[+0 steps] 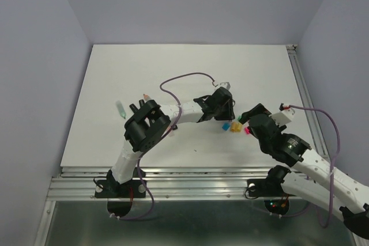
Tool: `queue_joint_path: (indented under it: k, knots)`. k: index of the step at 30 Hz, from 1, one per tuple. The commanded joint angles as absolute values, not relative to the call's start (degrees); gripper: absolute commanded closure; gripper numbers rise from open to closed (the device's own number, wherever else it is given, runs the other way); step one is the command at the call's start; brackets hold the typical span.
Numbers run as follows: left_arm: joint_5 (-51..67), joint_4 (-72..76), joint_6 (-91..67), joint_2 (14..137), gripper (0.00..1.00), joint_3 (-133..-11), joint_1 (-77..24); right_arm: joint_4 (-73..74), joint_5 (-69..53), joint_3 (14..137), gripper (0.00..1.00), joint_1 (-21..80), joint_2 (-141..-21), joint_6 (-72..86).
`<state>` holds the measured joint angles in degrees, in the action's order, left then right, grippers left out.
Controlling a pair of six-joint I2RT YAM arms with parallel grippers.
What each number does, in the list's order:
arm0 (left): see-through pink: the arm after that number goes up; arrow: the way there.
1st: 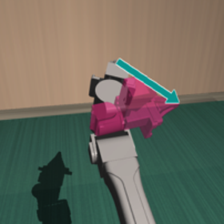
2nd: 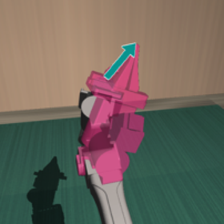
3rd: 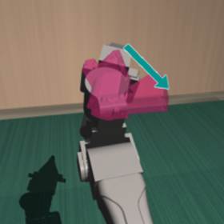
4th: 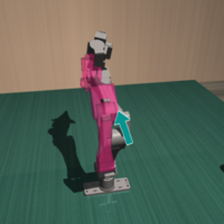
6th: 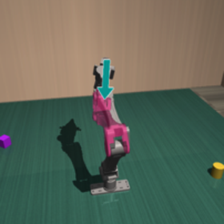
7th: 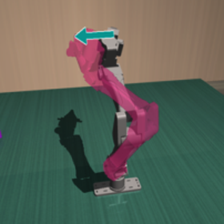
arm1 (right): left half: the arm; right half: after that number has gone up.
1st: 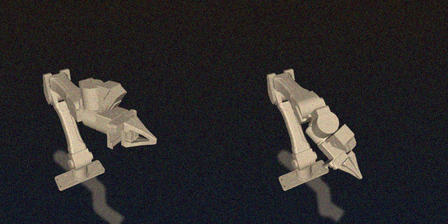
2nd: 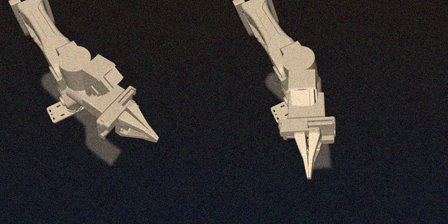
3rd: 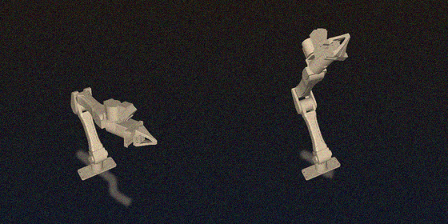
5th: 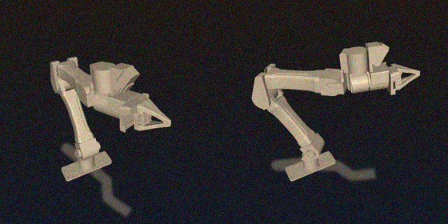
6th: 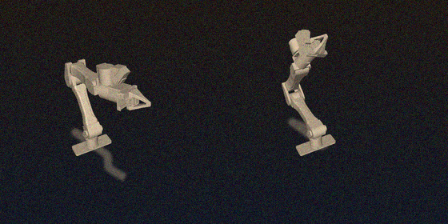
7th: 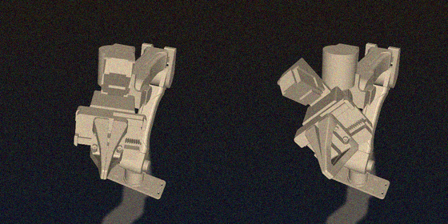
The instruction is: Open the pen caps
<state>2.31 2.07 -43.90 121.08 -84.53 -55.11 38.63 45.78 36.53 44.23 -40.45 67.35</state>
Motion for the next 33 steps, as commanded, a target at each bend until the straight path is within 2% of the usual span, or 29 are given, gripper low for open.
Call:
queue_joint_path:
  k: [1, 2, 10, 16, 18, 19, 21, 27, 33]
  knots:
    - [0.44, 0.79, -44.12, 117.34, 0.47, -85.87, -55.55, 39.11, 46.67, 34.89, 0.00, 44.30, -38.67, 67.68]
    - [0.44, 0.70, -43.86, 116.90, 0.24, -85.70, -55.63, 39.29, 46.58, 34.89, 0.00, 44.30, -38.15, 67.59]
    - [-3.60, 0.44, -43.77, 109.35, 0.20, -81.57, -55.55, 37.44, 45.70, 34.37, 0.00, 44.30, -37.44, 65.83]
    - [-10.19, 0.09, -44.56, 96.00, 0.10, -72.70, -53.53, 37.00, 45.53, 36.03, 0.00, 44.30, -40.60, 65.92]
    - [-12.82, -1.48, -45.17, 88.97, 0.10, -66.93, -52.13, 38.22, 45.79, 36.74, 0.00, 44.30, -41.92, 66.71]
    - [-13.88, -1.67, -45.44, 86.34, 0.10, -64.54, -50.12, 38.49, 45.97, 37.17, 0.00, 44.30, -42.27, 66.62]
    - [-16.69, -2.11, -46.75, 77.20, 0.02, -56.89, -47.82, 39.11, 46.23, 37.97, 0.00, 44.30, -43.33, 66.45]
    - [-23.10, -9.90, -47.55, 54.27, 0.01, -42.91, -34.49, 40.34, 48.25, 38.67, 0.00, 44.30, -45.61, 67.41]
    - [-25.92, -19.32, -46.40, 47.99, 0.01, -41.13, -23.48, 43.59, 51.76, 39.98, 0.00, 44.30, -46.84, 70.13]
